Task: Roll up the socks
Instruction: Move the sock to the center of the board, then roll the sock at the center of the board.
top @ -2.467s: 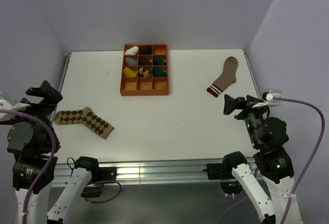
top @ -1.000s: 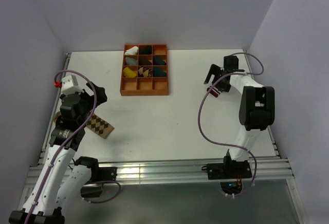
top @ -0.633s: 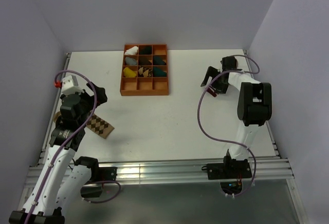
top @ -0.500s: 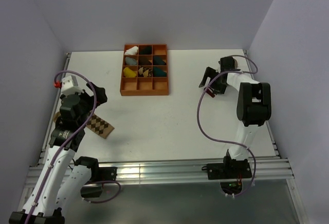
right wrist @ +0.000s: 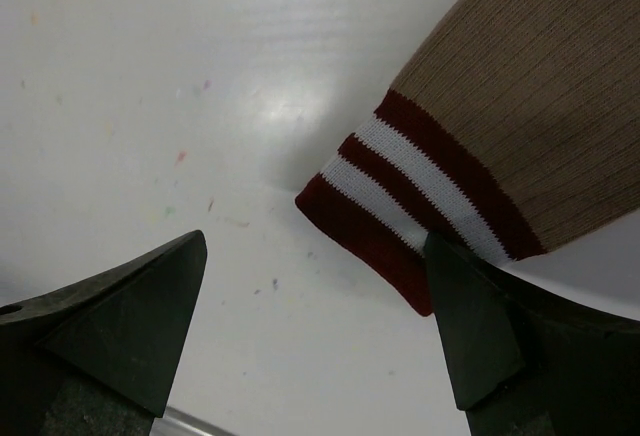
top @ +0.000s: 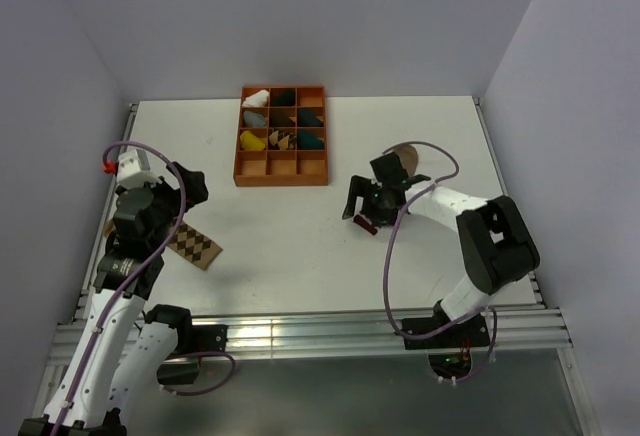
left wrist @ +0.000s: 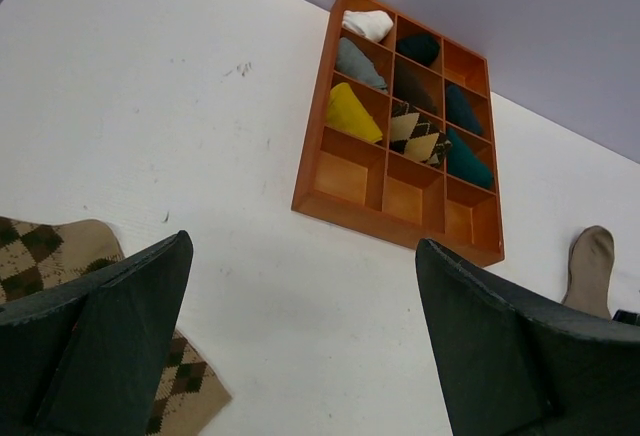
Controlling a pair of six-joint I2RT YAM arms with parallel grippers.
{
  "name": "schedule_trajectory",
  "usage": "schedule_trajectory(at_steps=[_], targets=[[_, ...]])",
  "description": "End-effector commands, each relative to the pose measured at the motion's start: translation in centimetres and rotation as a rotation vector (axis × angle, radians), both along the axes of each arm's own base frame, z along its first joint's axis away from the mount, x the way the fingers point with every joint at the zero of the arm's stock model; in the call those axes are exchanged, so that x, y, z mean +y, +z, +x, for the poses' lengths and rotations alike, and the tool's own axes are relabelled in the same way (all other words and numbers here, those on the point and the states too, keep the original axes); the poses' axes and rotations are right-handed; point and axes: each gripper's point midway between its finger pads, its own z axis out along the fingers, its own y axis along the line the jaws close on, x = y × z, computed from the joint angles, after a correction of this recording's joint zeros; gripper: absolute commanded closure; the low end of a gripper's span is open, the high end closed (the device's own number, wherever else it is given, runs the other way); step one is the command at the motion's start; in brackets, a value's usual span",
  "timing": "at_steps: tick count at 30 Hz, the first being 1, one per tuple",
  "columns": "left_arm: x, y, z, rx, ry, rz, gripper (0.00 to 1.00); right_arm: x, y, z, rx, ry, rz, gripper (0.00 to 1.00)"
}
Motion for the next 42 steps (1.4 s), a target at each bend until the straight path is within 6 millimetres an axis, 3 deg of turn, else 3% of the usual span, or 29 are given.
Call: schedule_trajectory(at_steps=[1,10,14,18,22,25,29,32,42], targets=[[-0.6,1.0,0.1,-0.048,-0.031,-0.005,0.01,2.3,0.0,-2.4,0.009,-0.059,0.028,0.03],[-3.3,-0.4,0.7,0.054,-0.157,-0.045,0.01,9.6,1.4,-4.7,-0.029,0.086,0.101,0.04],[-5.0,-1.1,0.5,0.1,-0.244,-0.068,0.01,11.8,4.3,-4.6,-0.134,0.19,0.099,0.05],[-6.5,-2.2,0.2,0.148,-0.31,-0.111,0.01,10.4,6.8,-3.9,-0.265,0.242,0.026,0.09],[-8.7,-2.9,-0.1,0.169,-0.376,-0.159,0.02,8.2,7.2,-3.6,-0.362,0.301,-0.081,0.09],[-10.3,-3.6,-0.3,0.202,-0.403,-0.187,0.02,6.6,6.1,-4.4,-0.378,0.33,-0.133,0.15],[-11.8,-4.4,-0.6,0.23,-0.427,-0.201,0.02,6.0,6.0,-5.1,-0.418,0.405,-0.15,0.44],[-12.3,-5.1,-0.6,0.248,-0.433,-0.21,0.02,5.4,5.9,-5.3,-0.443,0.444,-0.189,0.48],[-13.2,-6.4,-0.5,0.283,-0.447,-0.221,0.03,6.0,3.7,-6.7,-0.398,0.564,-0.28,0.48]])
